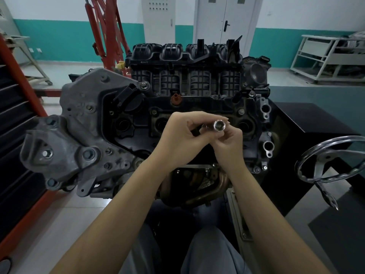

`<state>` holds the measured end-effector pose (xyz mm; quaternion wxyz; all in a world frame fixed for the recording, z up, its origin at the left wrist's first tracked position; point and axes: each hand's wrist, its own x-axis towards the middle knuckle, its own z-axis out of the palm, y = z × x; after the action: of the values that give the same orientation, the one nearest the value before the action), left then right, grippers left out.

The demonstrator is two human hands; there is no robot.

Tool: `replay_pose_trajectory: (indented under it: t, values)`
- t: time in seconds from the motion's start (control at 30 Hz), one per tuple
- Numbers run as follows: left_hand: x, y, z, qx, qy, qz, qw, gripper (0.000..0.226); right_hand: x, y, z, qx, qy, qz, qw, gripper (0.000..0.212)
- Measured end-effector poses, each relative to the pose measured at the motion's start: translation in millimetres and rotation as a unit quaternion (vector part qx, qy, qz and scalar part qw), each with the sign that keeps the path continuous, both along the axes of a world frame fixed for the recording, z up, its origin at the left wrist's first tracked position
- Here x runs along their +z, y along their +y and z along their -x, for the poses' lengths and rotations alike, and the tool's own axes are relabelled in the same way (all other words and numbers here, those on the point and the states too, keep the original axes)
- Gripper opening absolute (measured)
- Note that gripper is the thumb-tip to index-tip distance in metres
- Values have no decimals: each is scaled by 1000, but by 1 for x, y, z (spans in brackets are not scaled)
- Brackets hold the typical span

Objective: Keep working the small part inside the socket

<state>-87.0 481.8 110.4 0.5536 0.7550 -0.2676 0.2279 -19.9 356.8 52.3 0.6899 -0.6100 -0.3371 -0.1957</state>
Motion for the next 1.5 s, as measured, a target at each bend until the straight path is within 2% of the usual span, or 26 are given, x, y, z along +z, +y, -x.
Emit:
replay_pose_trajectory:
  t: [0.07,0.13,0.27,0.37,0.5,0.57,0.63,0.7,0.87,0.93,1.0,1.13,1.23,1.37,1.5]
  values:
    - [0,0,1,-24,6,4,1000,29,0,1,0,-6,1,-13,1000,25]
    - [0,-2,1,-3,-4,2,1000,27,-1,3,-1,-16,9,-24,1000,29]
    - [-1,-4,0,59,-23,20,998,19,-3,3,-3,-26,3,-22,999,20]
    - [-1,-4,0,36,-11,15,999,21,-3,1,-3,-24,-7,-10,1000,17]
    - [0,-3,1,-6,5,25,1000,32,-3,2,-3,-19,19,-15,1000,24]
    - [0,-4,1,10,-3,16,1000,29,-2,4,-2,-23,25,-21,999,27]
    - [0,-5,0,46,-16,21,999,24,-1,5,-2,-21,26,-29,999,16]
    - [0,-6,0,62,-22,28,997,21,-2,5,-1,-26,16,-33,999,16]
    - [-1,-2,0,-5,4,36,999,31,-1,1,0,-12,3,6,1000,16]
    - [-1,-2,0,-28,7,38,999,34,-1,2,-1,-16,7,-1,1000,26]
    - [-1,-5,0,-4,-3,29,1000,30,-1,3,-2,-20,13,-13,1000,33]
    - [-4,-10,-1,75,-32,42,996,22,-2,4,-2,-17,9,-27,999,21]
    - [-4,-9,0,63,-24,38,997,22,-3,2,-3,-22,-2,-12,1000,25]
    - [-2,-4,1,-7,3,33,999,30,-1,2,-2,-15,1,-4,1000,30]
    - [-3,-6,2,41,-19,20,999,23,-1,4,-1,-14,20,-24,999,24]
